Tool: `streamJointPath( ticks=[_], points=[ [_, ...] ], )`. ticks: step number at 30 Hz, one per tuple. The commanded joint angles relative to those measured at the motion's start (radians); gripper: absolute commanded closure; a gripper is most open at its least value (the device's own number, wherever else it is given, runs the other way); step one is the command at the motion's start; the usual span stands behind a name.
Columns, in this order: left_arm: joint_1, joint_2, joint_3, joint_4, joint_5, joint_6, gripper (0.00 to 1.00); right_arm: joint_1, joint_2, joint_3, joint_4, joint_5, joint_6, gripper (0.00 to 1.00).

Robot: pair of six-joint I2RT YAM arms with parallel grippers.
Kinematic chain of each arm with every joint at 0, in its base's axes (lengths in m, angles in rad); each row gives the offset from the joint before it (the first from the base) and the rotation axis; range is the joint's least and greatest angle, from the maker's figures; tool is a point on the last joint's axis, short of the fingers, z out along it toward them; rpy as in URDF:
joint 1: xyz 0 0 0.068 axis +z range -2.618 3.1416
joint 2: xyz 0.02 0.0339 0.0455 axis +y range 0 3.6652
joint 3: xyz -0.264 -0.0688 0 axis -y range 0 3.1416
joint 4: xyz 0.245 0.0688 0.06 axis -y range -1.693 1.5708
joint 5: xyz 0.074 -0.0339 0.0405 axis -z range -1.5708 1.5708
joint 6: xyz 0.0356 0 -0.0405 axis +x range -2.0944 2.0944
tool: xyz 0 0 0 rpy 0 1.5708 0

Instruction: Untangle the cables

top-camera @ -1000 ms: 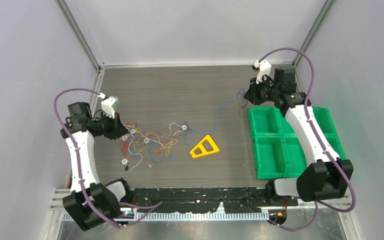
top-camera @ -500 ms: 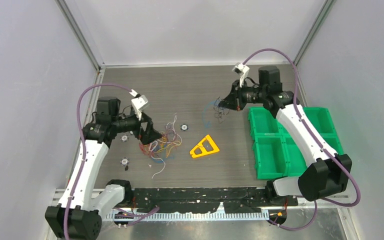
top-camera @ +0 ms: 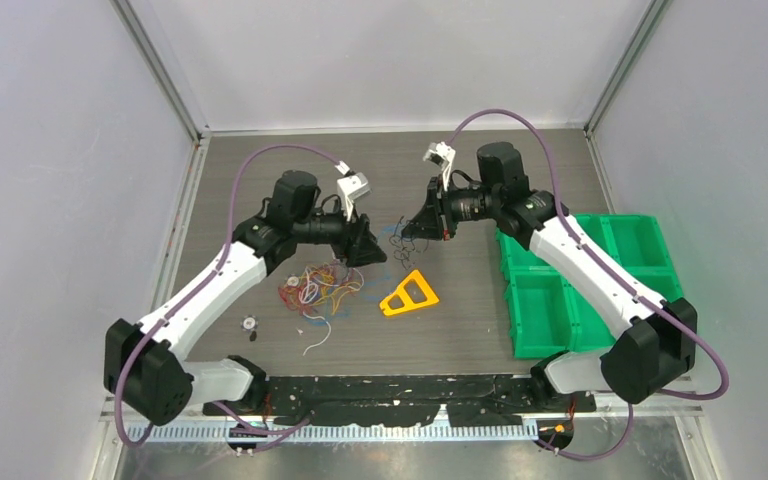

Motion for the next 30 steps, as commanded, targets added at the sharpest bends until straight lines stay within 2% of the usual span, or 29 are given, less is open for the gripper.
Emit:
streamJointPath(
  ticks=[1, 2, 3, 6, 11, 19, 21, 25, 30],
  points=[
    [0.019, 0.028, 0.031, 0.097, -0.029, -0.129, 0.7, 0.001, -0.013, -0.006, 0.043, -0.026, 0.027, 0.87],
    [0.036, 0.023, 0.014, 0.095, -0.015, -0.136, 0.89, -0.003, -0.025, -0.012, 0.042, -0.026, 0.028, 0.87],
    [0.059, 0.016, -0.009, 0.091, -0.006, -0.142, 1.0, -0.011, -0.032, -0.014, 0.043, -0.029, 0.03, 0.87],
    [0.134, -0.004, -0.073, 0.026, 0.009, -0.117, 1.0, -0.05, -0.064, -0.015, 0.056, -0.042, 0.053, 0.82],
    [0.265, -0.008, -0.156, -0.107, -0.009, -0.011, 1.0, -0.108, -0.101, -0.016, 0.136, -0.092, 0.129, 0.82],
    [0.356, -0.033, -0.171, -0.245, -0.096, 0.147, 1.0, -0.184, -0.111, 0.016, 0.184, -0.133, 0.215, 0.94],
    [0.384, -0.051, -0.175, -0.261, -0.14, 0.169, 1.0, -0.231, -0.115, 0.047, 0.185, -0.147, 0.227, 0.95],
    [0.435, -0.067, -0.199, -0.288, -0.207, 0.217, 1.0, -0.365, -0.115, 0.115, 0.306, -0.204, 0.383, 0.95],
    [0.46, -0.059, -0.224, -0.303, -0.252, 0.263, 1.0, -0.445, -0.112, 0.187, 0.341, -0.238, 0.454, 0.95]
  ],
)
